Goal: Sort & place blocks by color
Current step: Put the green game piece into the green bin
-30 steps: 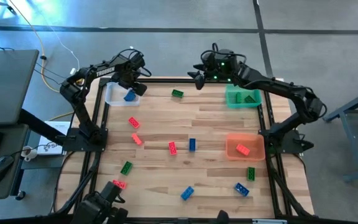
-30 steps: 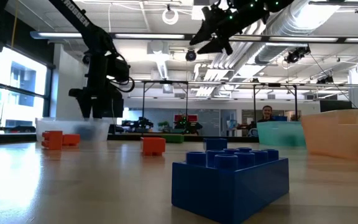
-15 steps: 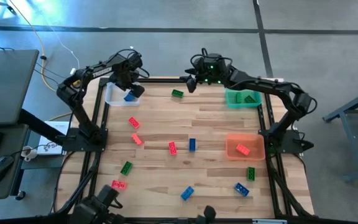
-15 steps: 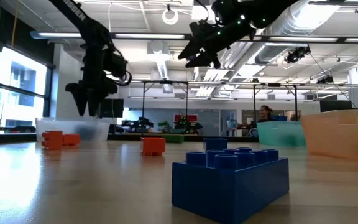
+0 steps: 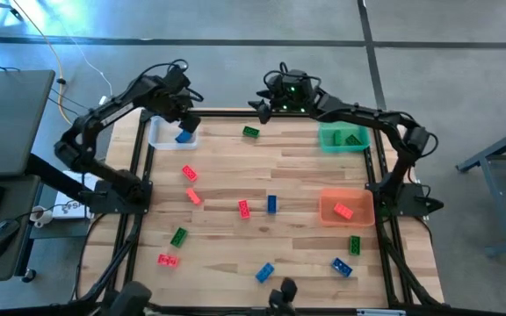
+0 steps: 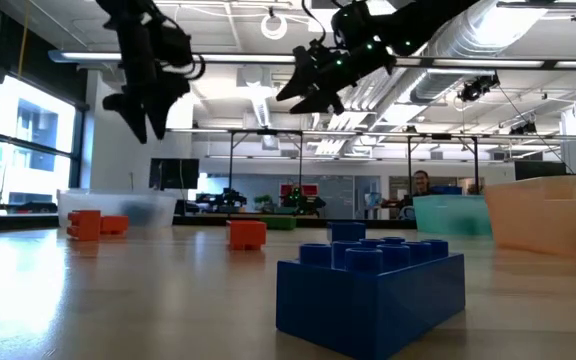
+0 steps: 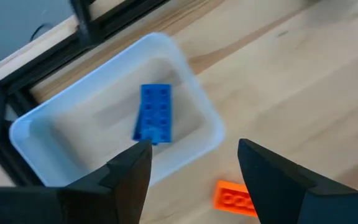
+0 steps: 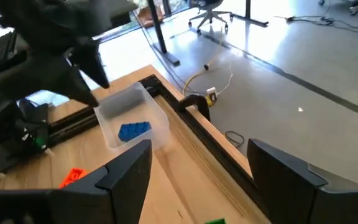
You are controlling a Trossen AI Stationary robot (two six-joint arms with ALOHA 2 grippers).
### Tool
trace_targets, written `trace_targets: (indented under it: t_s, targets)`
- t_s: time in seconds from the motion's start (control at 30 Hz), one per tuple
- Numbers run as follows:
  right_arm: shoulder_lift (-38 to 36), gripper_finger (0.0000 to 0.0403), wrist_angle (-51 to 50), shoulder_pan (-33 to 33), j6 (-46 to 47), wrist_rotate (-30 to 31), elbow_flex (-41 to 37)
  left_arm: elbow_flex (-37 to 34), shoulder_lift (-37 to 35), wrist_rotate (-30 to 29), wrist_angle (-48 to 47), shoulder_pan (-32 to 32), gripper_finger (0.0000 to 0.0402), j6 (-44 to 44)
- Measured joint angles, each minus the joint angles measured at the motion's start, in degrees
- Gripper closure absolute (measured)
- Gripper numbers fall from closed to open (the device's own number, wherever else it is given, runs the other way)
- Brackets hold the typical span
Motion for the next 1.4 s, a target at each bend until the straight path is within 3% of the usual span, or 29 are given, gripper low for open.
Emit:
trace_targets:
  t_s: [0.3, 0.53, 0.83, 1.4]
  targets:
    - [12.36, 0.0150, -23.30, -1.27, -7.96, -2.17, 19.88, 0.00, -7.04, 0.85, 1.73, -3.53, 0.0179, -2.46]
    - [20.58, 0.0150, -36.68, -0.63, -16.35, -2.54, 28.78, 0.00, -7.58, 0.80, 2.03, -6.08, 0.0179, -5.85]
    - [27.61, 0.0150, -40.95, -0.57, -20.55, -2.47, 30.76, 0.00, -7.58, 0.75, 2.13, -8.49, 0.0179, -4.91]
    - [33.63, 0.0150, -40.61, 1.09, -23.95, 1.26, 30.79, 0.00, -7.56, 0.47, 2.19, -8.49, 0.0179, -4.89]
